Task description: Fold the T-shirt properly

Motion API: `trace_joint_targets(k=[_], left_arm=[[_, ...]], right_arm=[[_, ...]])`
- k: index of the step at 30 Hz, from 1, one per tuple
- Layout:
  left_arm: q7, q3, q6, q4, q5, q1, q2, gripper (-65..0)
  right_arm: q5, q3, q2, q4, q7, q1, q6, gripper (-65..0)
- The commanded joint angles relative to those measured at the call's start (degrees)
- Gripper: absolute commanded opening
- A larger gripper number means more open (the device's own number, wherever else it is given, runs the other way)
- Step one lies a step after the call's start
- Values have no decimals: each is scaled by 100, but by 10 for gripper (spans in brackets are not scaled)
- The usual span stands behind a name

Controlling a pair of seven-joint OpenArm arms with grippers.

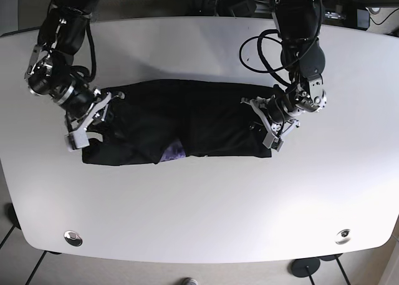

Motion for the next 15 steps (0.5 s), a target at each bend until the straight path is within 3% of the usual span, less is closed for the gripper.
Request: trace_joint_targets(k=[1,6,10,15], left_arm=[[242,40,33,-11,144,-18,49,-549],[250,31,33,-38,161,-18,207,-549],[250,14,33,-38,161,-1,207,-549],[250,14,33,-38,153,-1,207,-549]], right_arm=[[141,-220,-181,120,112,251,46,-631],[26,-1037,-796,-64,112,479,46,-631],[-888,-1899,-1288,-469,147,734,54,-631],[-1433,-2743,-1385,-1146,877,822,54,-631]])
